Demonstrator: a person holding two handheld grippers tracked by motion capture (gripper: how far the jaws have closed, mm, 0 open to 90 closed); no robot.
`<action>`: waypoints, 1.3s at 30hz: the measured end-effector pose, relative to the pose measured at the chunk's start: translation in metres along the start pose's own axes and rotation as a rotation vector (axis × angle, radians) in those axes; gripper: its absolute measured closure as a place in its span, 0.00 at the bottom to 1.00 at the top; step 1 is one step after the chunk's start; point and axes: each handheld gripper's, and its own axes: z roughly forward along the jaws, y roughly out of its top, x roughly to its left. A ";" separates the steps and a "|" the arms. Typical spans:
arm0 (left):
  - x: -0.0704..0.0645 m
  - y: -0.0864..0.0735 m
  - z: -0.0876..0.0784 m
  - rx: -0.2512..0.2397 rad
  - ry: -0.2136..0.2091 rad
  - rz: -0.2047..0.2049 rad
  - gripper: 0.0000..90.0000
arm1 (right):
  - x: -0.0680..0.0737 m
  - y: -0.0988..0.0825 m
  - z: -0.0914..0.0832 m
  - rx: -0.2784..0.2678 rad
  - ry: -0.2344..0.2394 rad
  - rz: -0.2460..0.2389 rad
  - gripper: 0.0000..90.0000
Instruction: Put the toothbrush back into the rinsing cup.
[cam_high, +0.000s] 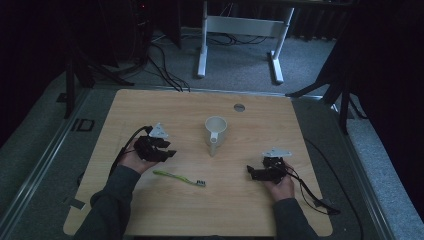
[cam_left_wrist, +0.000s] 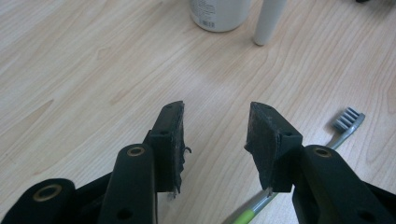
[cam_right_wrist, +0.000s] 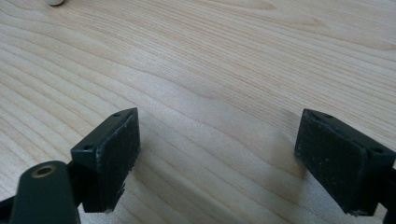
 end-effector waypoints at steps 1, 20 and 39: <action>0.000 0.000 0.000 0.000 0.000 0.000 0.63 | 0.000 0.000 0.000 0.000 0.000 0.000 0.15; -0.009 0.006 0.009 0.060 -0.053 0.089 0.67 | 0.000 0.000 0.000 0.000 0.000 0.000 0.15; -0.011 0.002 0.010 0.091 -0.114 0.154 0.72 | 0.000 0.000 0.000 0.000 0.000 0.000 0.15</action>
